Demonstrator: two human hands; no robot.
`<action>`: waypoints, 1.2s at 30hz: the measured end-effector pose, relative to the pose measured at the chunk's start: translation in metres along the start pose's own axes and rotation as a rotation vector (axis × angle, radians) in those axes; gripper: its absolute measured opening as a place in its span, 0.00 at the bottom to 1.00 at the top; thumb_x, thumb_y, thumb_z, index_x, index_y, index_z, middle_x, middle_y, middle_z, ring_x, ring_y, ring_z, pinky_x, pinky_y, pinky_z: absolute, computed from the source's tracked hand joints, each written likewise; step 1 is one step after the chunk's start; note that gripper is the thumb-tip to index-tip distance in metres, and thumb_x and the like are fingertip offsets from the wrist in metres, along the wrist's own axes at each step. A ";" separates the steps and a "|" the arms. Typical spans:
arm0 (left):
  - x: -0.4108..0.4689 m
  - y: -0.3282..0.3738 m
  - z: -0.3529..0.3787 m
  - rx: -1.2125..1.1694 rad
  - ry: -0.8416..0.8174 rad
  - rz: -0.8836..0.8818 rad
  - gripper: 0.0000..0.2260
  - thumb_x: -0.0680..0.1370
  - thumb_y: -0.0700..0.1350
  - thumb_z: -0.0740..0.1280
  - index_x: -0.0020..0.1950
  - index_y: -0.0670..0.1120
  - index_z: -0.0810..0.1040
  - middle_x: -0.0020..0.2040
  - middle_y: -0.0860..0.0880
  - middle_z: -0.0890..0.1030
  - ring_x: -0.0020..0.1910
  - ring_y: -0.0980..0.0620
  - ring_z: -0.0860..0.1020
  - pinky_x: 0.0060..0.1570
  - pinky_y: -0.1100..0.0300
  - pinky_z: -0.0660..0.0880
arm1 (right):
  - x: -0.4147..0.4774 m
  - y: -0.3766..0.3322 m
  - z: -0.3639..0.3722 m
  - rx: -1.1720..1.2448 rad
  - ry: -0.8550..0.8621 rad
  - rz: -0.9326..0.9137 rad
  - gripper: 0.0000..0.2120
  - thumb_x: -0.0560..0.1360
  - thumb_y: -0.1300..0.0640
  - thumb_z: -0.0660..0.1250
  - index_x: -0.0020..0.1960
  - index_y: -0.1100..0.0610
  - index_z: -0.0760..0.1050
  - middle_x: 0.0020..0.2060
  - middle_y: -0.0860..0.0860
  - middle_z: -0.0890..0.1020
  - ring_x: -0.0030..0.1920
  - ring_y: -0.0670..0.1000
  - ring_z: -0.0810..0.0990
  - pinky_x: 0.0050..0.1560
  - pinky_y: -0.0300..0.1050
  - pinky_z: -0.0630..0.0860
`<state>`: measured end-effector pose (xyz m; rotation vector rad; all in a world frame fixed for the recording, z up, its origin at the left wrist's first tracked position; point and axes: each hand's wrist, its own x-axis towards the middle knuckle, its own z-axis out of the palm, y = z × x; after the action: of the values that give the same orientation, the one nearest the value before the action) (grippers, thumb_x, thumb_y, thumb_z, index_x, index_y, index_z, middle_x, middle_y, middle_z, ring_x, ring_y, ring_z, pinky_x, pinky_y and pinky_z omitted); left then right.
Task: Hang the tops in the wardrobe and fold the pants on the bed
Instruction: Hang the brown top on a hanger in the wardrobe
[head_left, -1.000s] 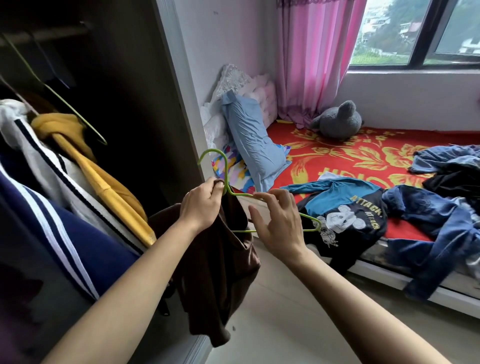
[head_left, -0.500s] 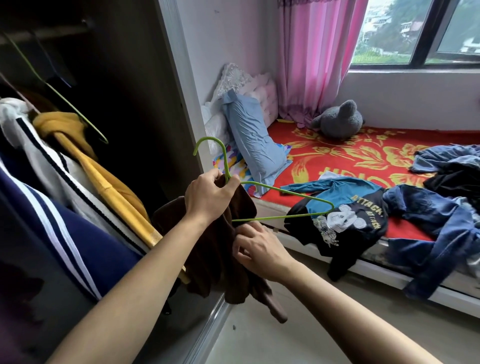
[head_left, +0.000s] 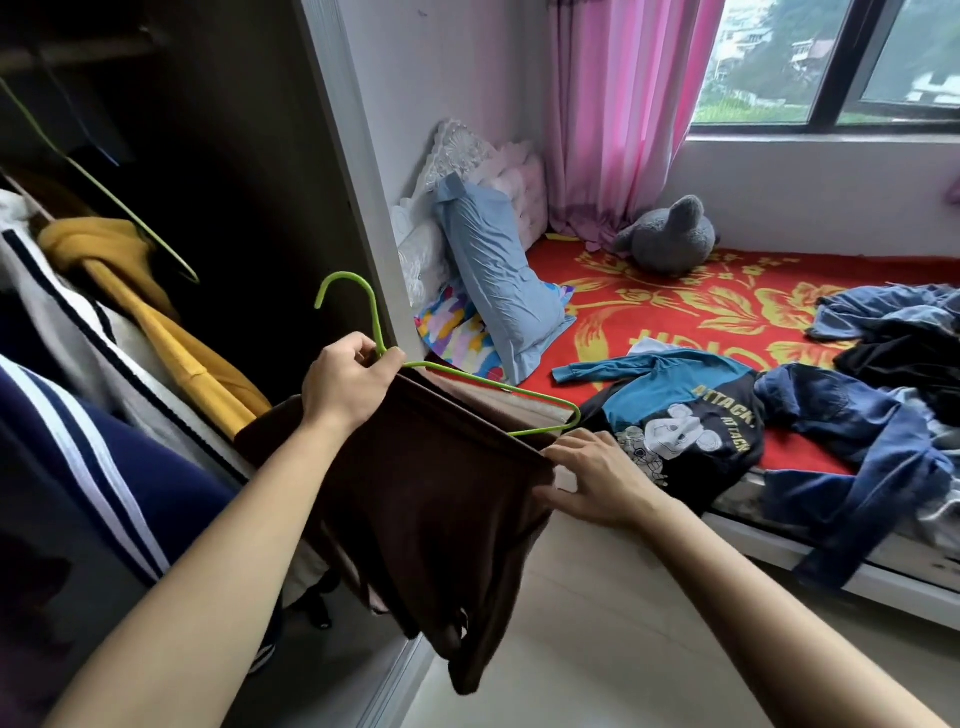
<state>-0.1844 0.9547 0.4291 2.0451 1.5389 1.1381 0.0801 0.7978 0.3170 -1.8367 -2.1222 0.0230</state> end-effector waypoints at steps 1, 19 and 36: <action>0.001 -0.005 -0.001 -0.015 -0.006 -0.018 0.16 0.68 0.62 0.66 0.32 0.50 0.72 0.26 0.56 0.72 0.29 0.55 0.73 0.32 0.60 0.66 | -0.003 0.006 0.000 0.019 0.035 0.021 0.21 0.75 0.36 0.64 0.61 0.48 0.79 0.55 0.42 0.81 0.62 0.49 0.75 0.58 0.49 0.68; -0.021 0.008 0.030 -0.066 -0.341 0.092 0.15 0.69 0.68 0.70 0.42 0.59 0.79 0.35 0.59 0.75 0.38 0.55 0.74 0.40 0.60 0.72 | 0.042 -0.021 -0.049 0.201 0.255 0.050 0.16 0.76 0.46 0.60 0.61 0.45 0.78 0.46 0.44 0.78 0.53 0.47 0.75 0.61 0.49 0.67; -0.016 0.009 0.013 -0.778 -0.228 -0.114 0.04 0.77 0.42 0.71 0.49 0.48 0.85 0.47 0.48 0.86 0.46 0.54 0.83 0.50 0.63 0.79 | 0.045 0.016 -0.050 -0.094 0.056 0.096 0.14 0.82 0.44 0.59 0.58 0.49 0.79 0.53 0.50 0.78 0.57 0.55 0.76 0.56 0.52 0.72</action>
<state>-0.1704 0.9392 0.4212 1.4698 0.8823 1.1626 0.1036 0.8340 0.3716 -1.9672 -2.0283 -0.1060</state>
